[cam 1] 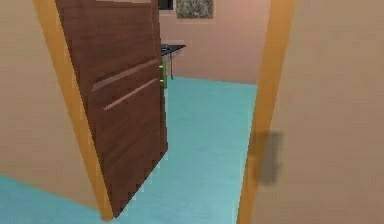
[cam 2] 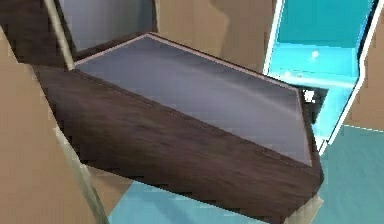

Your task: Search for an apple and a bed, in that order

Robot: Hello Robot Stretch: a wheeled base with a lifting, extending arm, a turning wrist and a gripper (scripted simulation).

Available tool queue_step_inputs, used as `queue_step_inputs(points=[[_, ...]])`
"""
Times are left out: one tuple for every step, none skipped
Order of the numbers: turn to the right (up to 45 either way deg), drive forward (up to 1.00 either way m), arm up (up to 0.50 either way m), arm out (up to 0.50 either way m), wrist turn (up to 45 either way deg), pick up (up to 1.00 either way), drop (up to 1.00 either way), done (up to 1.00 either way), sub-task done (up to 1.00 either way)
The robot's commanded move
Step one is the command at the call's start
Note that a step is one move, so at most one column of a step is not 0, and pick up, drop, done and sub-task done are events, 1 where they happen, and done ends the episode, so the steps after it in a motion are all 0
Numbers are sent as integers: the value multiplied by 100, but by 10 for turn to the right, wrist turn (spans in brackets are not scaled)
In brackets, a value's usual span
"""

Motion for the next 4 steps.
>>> queue_step_inputs(points=[[0, 40, 0, 0, 0, 0, 0, 0, 0], [0, 60, 0, 0, 0, 0, 0, 0, 0], [240, 0, 0, 0, 0, 0, 0, 0, 0], [0, 45, 0, 0, 0, 0, 0, 0, 0]])
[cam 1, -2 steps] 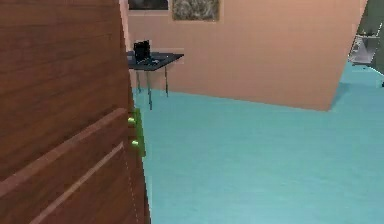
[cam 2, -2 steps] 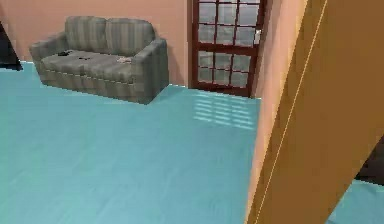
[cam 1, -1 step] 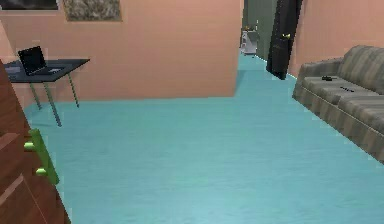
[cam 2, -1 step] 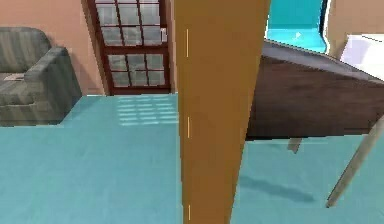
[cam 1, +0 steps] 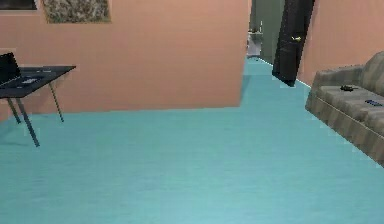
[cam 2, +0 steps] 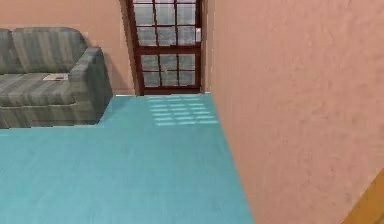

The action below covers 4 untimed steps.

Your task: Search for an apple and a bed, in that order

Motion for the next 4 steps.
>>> queue_step_inputs(points=[[270, 0, 0, 0, 0, 0, 0, 0, 0], [0, 100, 0, 0, 0, 0, 0, 0, 0], [0, 100, 0, 0, 0, 0, 0, 0, 0], [0, 100, 0, 0, 0, 0, 0, 0, 0]])
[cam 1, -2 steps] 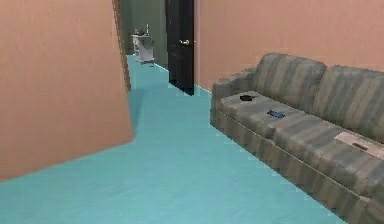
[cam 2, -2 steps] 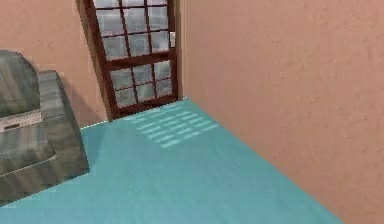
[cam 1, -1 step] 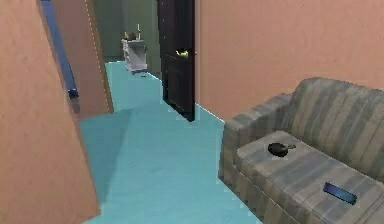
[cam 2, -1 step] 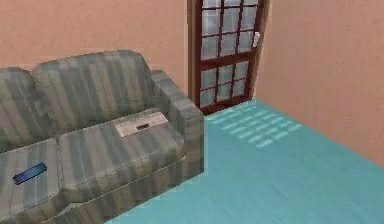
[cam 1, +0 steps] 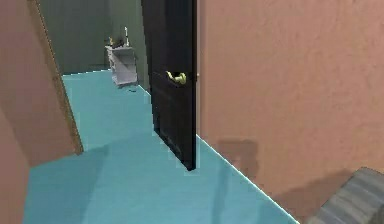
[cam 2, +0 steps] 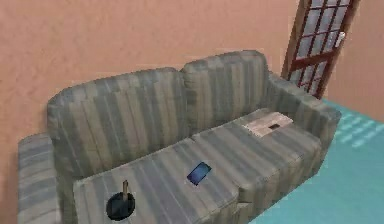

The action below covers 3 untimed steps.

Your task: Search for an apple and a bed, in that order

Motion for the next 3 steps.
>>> queue_step_inputs(points=[[-210, 0, 0, 0, 0, 0, 0, 0, 0], [0, 100, 0, 0, 0, 0, 0, 0, 0], [-30, 0, 0, 0, 0, 0, 0, 0, 0]])
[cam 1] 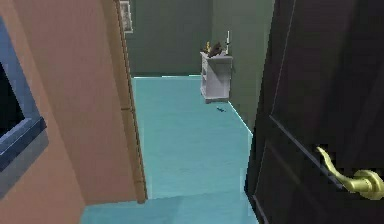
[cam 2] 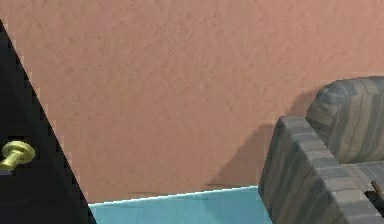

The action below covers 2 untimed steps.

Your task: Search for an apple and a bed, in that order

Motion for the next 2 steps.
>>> queue_step_inputs(points=[[0, 100, 0, 0, 0, 0, 0, 0, 0], [0, 25, 0, 0, 0, 0, 0, 0, 0]])
